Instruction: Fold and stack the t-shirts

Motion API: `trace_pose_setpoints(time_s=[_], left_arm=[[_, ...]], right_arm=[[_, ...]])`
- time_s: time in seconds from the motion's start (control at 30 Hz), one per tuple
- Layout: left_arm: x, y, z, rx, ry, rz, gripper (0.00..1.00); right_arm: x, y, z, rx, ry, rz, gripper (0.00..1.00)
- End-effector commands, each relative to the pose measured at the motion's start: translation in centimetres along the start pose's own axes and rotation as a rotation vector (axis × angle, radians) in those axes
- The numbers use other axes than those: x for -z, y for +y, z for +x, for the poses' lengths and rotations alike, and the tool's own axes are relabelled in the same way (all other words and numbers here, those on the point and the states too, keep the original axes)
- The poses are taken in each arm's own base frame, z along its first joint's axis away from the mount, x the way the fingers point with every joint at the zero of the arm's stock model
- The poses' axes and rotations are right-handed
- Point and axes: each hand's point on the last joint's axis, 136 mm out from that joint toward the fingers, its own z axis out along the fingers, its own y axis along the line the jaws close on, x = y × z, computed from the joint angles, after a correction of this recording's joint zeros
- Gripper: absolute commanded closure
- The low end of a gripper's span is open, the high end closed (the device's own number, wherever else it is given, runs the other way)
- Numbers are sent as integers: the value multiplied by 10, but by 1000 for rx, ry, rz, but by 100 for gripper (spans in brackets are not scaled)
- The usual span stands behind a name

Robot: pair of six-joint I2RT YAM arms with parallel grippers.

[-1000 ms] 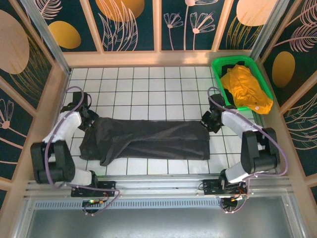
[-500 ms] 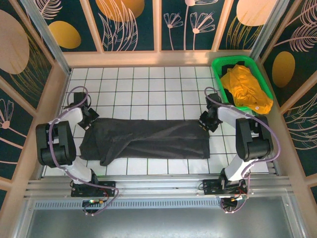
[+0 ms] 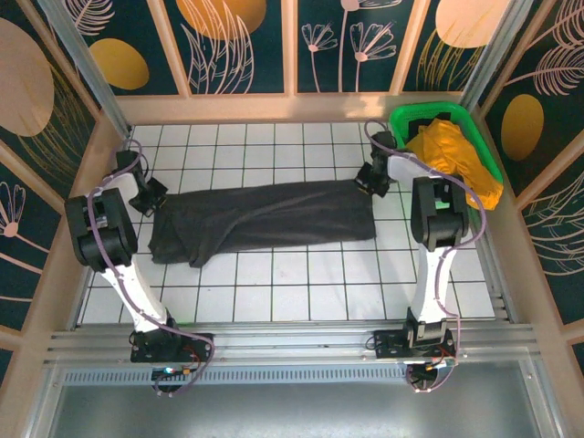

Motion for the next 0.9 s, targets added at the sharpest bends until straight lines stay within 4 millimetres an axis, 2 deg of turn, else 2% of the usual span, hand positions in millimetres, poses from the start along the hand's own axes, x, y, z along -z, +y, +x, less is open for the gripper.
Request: trace_pose_setpoints(time_s=[0.0, 0.07, 0.1, 0.2, 0.27, 0.4, 0.47, 0.57, 0.67, 0.77, 0.83, 0.87], left_arm=[[16, -10, -36, 12, -105, 2, 100], [32, -13, -44, 21, -148, 8, 72], [41, -14, -44, 25, -165, 12, 62], [68, -18, -33, 12, -216, 23, 52], [81, -23, -16, -3, -223, 44, 52], [86, -42, 31, -40, -151, 128, 54], [83, -52, 53, -71, -100, 167, 55], [75, -61, 78, -113, -38, 201, 58], [70, -62, 91, -146, -6, 197, 60], [70, -64, 94, -162, 1, 201, 61], [70, -67, 96, -173, 8, 208, 62], [70, -68, 97, -180, 16, 211, 62]], right_arm=[[14, -10, -27, 44, -60, 74, 84], [33, 2, -32, 52, -102, 53, 76], [40, 5, -29, 48, -110, 45, 73], [52, 9, -8, 17, -95, 8, 70], [52, 9, 10, -32, -51, -32, 70], [45, 3, 42, -143, 42, -62, 70], [41, -1, 49, -188, 70, -53, 69], [36, -6, 50, -243, 77, -41, 69], [30, -6, 47, -294, 91, -42, 69], [26, -10, 45, -340, 101, -34, 70], [24, -13, 47, -344, 107, -15, 80], [25, -17, 47, -341, 106, 4, 89]])
